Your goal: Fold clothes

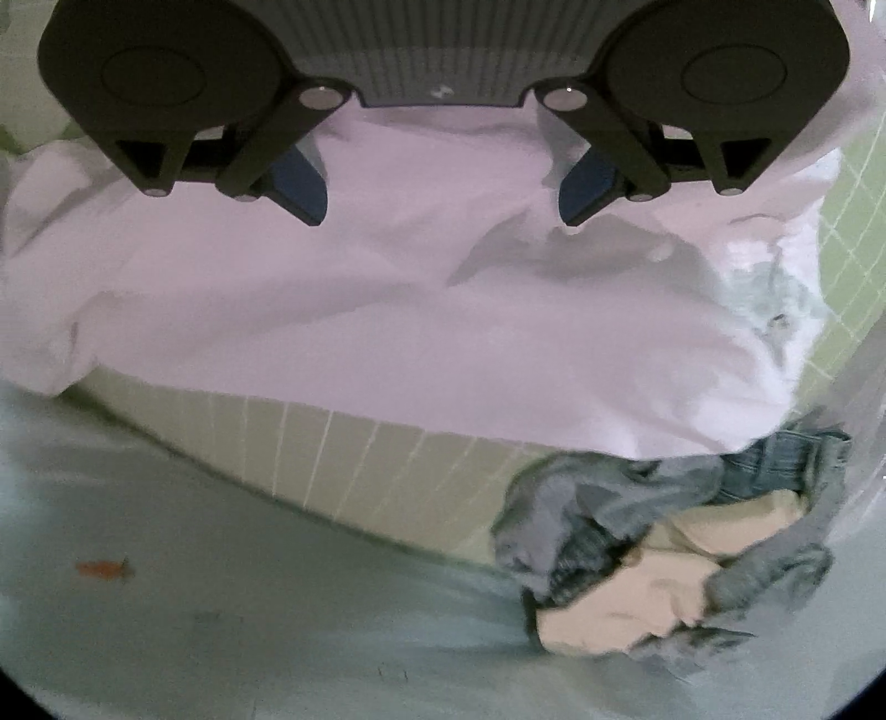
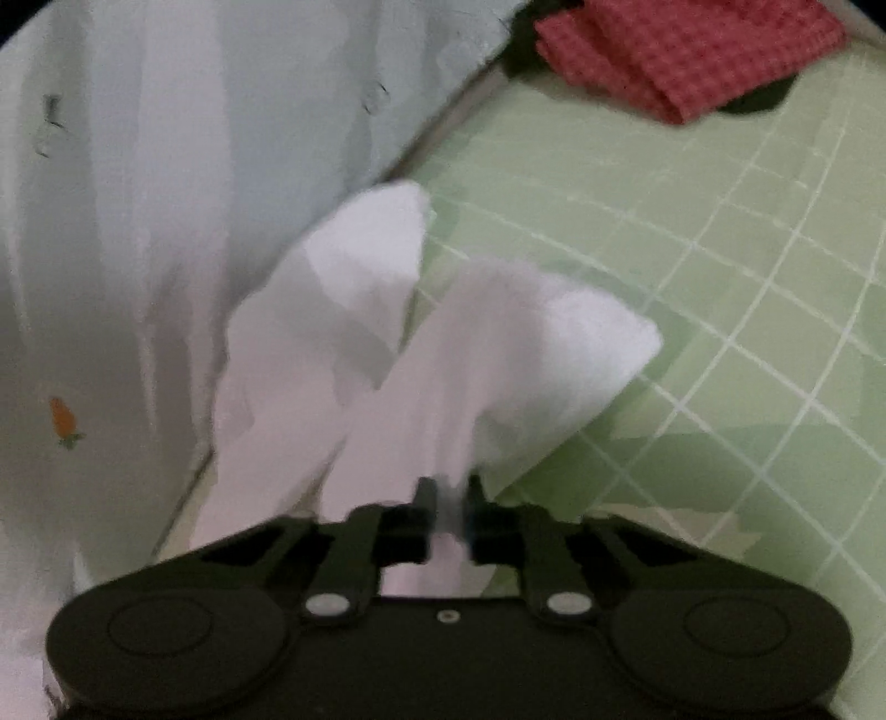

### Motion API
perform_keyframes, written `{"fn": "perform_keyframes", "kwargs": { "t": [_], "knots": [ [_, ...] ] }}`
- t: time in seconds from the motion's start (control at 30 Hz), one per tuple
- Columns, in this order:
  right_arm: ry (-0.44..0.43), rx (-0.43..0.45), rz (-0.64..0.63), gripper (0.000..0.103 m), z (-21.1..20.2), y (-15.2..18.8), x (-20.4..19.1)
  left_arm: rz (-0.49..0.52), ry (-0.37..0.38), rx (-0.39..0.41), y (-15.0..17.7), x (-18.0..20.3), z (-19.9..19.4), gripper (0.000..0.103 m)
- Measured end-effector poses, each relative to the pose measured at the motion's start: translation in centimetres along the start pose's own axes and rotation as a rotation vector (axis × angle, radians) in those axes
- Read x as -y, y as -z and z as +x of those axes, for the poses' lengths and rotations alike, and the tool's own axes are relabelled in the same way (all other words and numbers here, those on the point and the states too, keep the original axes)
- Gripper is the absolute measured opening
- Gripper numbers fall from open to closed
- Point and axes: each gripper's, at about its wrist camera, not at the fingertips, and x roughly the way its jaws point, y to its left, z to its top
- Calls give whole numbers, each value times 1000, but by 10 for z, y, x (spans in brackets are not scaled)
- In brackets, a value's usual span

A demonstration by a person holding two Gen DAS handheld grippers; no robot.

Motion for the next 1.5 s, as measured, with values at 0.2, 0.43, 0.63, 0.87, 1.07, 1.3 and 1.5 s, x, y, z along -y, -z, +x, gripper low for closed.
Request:
{"fn": "perform_keyframes", "kwargs": {
  "t": [0.2, 0.43, 0.63, 0.87, 1.07, 1.3, 1.5],
  "knots": [
    [-11, 119, -64, 4, -70, 6, 13, -2, -109, 72, 19, -24, -35, 91],
    [19, 256, -180, 4, -161, 20, 28, -70, -214, 108, 53, -69, -66, 91],
    [66, 246, -167, 4, -176, 29, 41, -133, -259, 82, 76, -97, -76, 91],
    [102, 229, -175, 4, -179, 39, 44, -261, -228, -3, 93, -123, -66, 91],
    [112, 284, -183, 4, -192, 48, 31, -296, -153, -30, 92, -131, -55, 43],
    [154, 406, -184, 4, -216, 38, 11, -247, -256, 26, 59, -145, -53, 1],
    [159, 492, -211, 4, -228, 10, -28, -234, -274, 126, 0, -169, -56, 2]
  ]
}}
